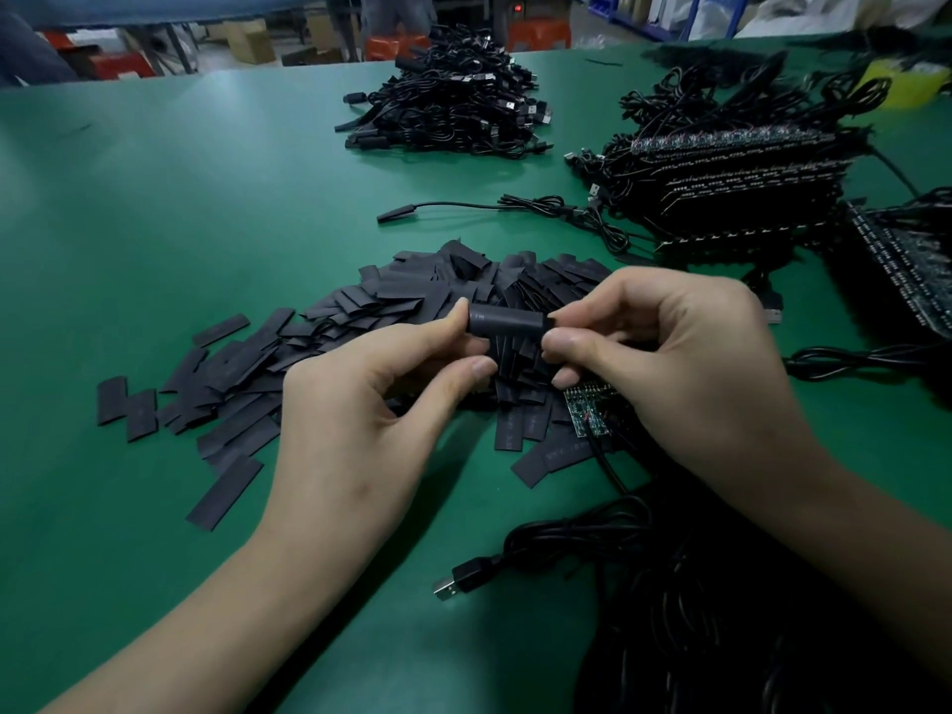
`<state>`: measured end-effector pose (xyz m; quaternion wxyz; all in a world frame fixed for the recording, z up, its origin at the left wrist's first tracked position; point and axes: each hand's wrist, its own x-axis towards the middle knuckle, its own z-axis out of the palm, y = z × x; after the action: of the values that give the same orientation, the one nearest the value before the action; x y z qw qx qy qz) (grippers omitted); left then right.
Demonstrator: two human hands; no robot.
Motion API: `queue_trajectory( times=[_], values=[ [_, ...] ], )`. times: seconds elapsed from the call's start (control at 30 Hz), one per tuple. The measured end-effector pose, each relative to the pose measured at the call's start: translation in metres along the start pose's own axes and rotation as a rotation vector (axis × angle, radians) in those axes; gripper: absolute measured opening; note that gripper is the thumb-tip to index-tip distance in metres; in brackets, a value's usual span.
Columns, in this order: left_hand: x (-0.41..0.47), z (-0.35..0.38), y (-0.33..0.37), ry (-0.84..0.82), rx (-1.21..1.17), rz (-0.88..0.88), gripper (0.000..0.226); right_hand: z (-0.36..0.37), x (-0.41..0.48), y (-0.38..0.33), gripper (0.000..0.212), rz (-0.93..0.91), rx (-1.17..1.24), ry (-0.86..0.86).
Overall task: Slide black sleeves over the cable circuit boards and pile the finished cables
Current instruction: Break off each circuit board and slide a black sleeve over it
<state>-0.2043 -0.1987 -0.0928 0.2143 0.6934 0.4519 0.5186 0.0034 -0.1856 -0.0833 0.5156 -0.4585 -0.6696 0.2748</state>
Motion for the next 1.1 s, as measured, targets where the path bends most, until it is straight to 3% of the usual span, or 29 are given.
queue_trajectory(
  times=[0.63,0.83,1.0,1.1],
  values=[
    [-0.003,0.003,-0.005,-0.063,-0.055,-0.054,0.033,0.002,-0.001,0.002,0.009,0.012,-0.044,-0.007],
    [0.002,-0.005,-0.005,0.019,-0.043,-0.101,0.012,0.0,-0.004,-0.004,0.006,-0.12,-0.19,-0.018],
    [0.004,-0.007,0.003,-0.038,0.283,0.182,0.026,0.002,-0.005,-0.009,0.006,-0.21,-0.277,-0.064],
    [0.004,-0.009,0.002,-0.073,0.36,0.275,0.026,0.002,-0.005,-0.01,0.005,-0.155,-0.214,-0.13]
  ],
)
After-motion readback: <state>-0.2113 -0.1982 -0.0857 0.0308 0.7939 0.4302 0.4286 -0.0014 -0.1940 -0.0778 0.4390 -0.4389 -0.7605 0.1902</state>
